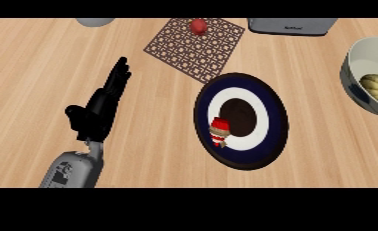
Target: Pick the squash from the plate and place it in the bowl
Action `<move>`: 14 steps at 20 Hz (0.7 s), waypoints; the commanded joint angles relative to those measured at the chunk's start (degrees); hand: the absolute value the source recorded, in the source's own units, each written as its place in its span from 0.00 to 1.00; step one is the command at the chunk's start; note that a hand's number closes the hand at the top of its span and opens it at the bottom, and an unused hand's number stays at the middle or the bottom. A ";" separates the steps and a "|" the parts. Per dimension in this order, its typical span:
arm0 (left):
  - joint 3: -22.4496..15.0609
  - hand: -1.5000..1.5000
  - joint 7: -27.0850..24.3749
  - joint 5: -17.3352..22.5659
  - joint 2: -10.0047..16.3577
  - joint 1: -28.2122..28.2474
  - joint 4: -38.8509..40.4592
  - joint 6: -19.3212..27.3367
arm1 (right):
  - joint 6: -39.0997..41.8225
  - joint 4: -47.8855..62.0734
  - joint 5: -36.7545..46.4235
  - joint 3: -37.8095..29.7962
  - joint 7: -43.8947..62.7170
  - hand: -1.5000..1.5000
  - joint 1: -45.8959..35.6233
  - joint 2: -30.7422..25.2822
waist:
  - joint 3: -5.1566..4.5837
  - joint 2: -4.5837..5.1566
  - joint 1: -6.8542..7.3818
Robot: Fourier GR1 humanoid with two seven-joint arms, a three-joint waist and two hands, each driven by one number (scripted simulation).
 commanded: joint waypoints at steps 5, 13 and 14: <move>1.42 0.50 -0.49 0.01 -0.13 -0.15 0.96 0.31 | 10.11 7.21 -5.33 -5.75 -9.72 0.00 -5.57 0.26 | -0.03 -0.30 -1.26; 1.31 0.50 -1.88 -0.05 0.03 0.60 1.50 -1.02 | 16.56 13.11 -11.25 -11.80 -5.41 0.00 -8.03 -2.75 | -0.02 -0.17 -1.26; 2.49 0.50 0.61 1.02 0.76 0.59 -0.47 -0.95 | 19.83 12.86 -11.42 -11.82 -7.40 0.00 -6.05 -5.18 | -0.01 -0.46 -1.76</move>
